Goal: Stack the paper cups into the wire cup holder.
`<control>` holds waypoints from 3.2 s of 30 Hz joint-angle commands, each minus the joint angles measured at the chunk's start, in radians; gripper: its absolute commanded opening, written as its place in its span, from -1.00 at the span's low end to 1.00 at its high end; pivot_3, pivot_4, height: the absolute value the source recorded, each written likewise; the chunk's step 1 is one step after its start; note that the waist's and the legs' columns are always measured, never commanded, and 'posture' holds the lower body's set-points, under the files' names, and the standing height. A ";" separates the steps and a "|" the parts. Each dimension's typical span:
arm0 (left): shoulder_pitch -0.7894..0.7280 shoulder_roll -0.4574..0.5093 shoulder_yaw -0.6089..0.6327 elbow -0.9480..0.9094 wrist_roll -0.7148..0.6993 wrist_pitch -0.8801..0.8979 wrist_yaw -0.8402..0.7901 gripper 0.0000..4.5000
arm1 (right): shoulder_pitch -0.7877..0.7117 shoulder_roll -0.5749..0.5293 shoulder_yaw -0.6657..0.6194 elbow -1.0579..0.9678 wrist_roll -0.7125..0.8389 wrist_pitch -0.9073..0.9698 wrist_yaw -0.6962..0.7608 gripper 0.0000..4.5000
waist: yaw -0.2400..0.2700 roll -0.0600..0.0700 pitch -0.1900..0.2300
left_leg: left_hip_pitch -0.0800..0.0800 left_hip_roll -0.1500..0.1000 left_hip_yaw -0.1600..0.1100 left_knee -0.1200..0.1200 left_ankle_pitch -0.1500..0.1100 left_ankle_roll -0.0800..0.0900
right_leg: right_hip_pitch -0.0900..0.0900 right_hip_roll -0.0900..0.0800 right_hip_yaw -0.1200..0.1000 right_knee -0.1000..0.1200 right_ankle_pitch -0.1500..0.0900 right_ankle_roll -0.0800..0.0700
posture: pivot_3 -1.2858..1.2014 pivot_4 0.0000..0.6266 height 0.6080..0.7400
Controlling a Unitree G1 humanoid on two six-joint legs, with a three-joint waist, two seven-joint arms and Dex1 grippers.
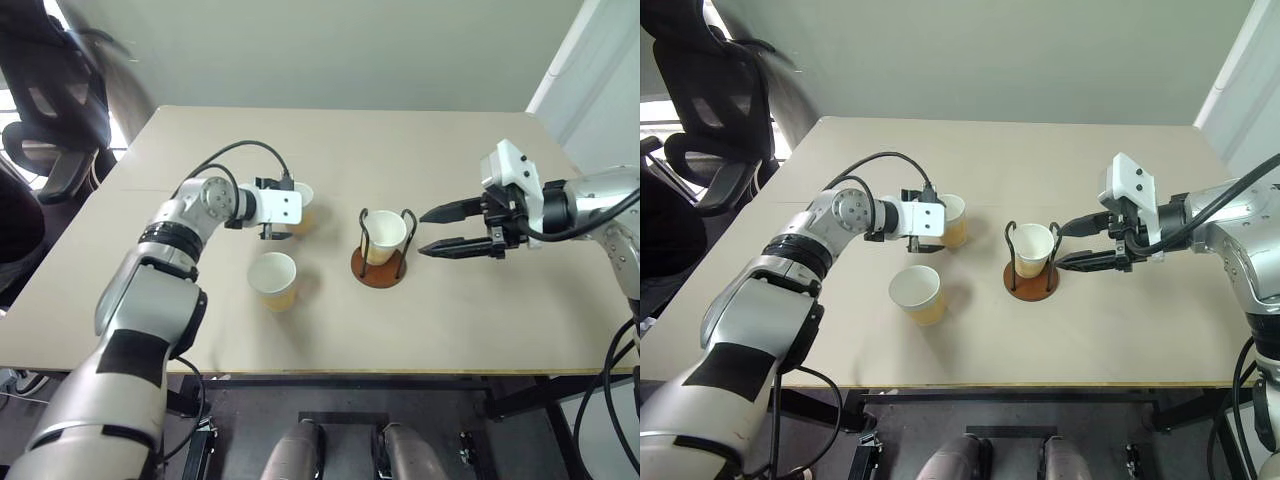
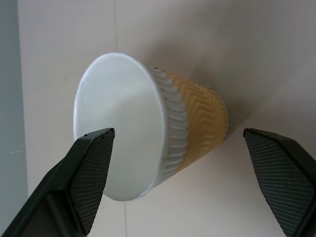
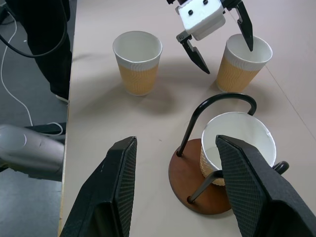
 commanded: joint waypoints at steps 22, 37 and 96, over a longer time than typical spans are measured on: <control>-0.054 0.021 0.032 -0.005 -0.039 -0.071 -0.131 -0.98 | -0.010 -0.030 -0.026 -0.009 0.005 -0.010 0.018 0.14 | 0.001 0.000 0.000 | 0.000 -0.001 0.000 0.001 0.001 0.001 | 0.000 0.000 0.000 0.000 0.000 0.001 | 0.03 -0.52 1.00; -0.305 -0.028 0.164 -0.025 -0.219 0.008 -0.558 -0.98 | 0.029 -0.081 -0.022 0.022 -0.014 -0.040 0.054 0.14 | 0.004 -0.001 0.000 | -0.008 -0.001 -0.002 0.001 -0.001 0.003 | -0.003 -0.001 0.001 -0.002 -0.001 0.003 | 0.03 -0.52 1.00; -0.349 -0.165 -0.337 -0.239 -0.840 0.221 -0.844 -0.98 | 0.170 -0.202 -0.152 0.149 0.000 -0.232 0.192 0.14 | 0.011 -0.002 0.001 | -0.009 -0.002 0.007 0.016 -0.010 0.015 | 0.001 -0.004 0.002 -0.002 0.000 0.017 | 0.03 -0.52 1.00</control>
